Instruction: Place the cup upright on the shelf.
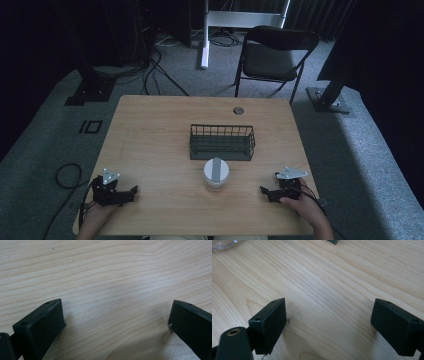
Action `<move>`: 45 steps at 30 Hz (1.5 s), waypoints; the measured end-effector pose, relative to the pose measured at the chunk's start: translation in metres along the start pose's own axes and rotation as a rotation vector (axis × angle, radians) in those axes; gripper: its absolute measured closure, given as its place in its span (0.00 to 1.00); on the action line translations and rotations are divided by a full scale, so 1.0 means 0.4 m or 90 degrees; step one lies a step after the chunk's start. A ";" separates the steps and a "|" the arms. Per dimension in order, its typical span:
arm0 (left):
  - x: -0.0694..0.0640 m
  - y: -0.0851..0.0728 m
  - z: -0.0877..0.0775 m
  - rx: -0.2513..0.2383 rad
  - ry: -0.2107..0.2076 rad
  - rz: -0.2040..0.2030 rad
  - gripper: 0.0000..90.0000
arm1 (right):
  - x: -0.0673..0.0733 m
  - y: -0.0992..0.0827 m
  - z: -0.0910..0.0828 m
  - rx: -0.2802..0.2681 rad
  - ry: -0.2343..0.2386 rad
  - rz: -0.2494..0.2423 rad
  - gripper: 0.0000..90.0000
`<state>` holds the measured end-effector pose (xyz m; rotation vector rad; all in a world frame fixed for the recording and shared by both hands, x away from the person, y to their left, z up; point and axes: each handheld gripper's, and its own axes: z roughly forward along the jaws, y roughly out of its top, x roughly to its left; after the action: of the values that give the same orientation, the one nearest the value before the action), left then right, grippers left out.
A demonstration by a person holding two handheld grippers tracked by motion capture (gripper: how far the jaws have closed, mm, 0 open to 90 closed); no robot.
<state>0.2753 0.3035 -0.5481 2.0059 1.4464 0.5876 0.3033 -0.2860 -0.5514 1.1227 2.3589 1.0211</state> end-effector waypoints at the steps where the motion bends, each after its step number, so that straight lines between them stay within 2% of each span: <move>1: 0.000 0.000 0.000 0.000 0.000 0.000 0.01 | 0.000 0.000 0.000 0.000 0.000 0.000 0.14; 22: 0.000 0.000 0.000 0.000 0.000 0.000 0.01 | 0.000 0.000 0.000 0.000 0.001 -0.001 0.14; 25: 0.000 0.000 0.000 0.000 0.000 0.000 0.01 | 0.000 -0.001 -0.001 -0.002 0.002 0.005 0.14; 27: 0.000 0.000 0.000 0.000 0.000 0.000 0.01 | 0.001 0.000 -0.004 -0.004 0.011 0.020 0.14; 31: 0.000 0.000 0.000 0.000 0.000 0.000 0.01 | 0.004 0.002 -0.007 -0.007 0.015 0.022 0.14; 38: 0.000 0.000 0.000 0.000 0.000 0.000 0.01 | 0.022 0.020 -0.012 -0.014 0.030 0.000 0.14; 45: 0.000 0.000 0.000 0.000 0.000 0.000 0.01 | 0.047 0.054 -0.014 -0.039 0.058 -0.026 0.14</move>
<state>0.2753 0.3035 -0.5481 2.0061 1.4462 0.5873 0.2997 -0.2646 -0.5317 1.0226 2.3926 1.1457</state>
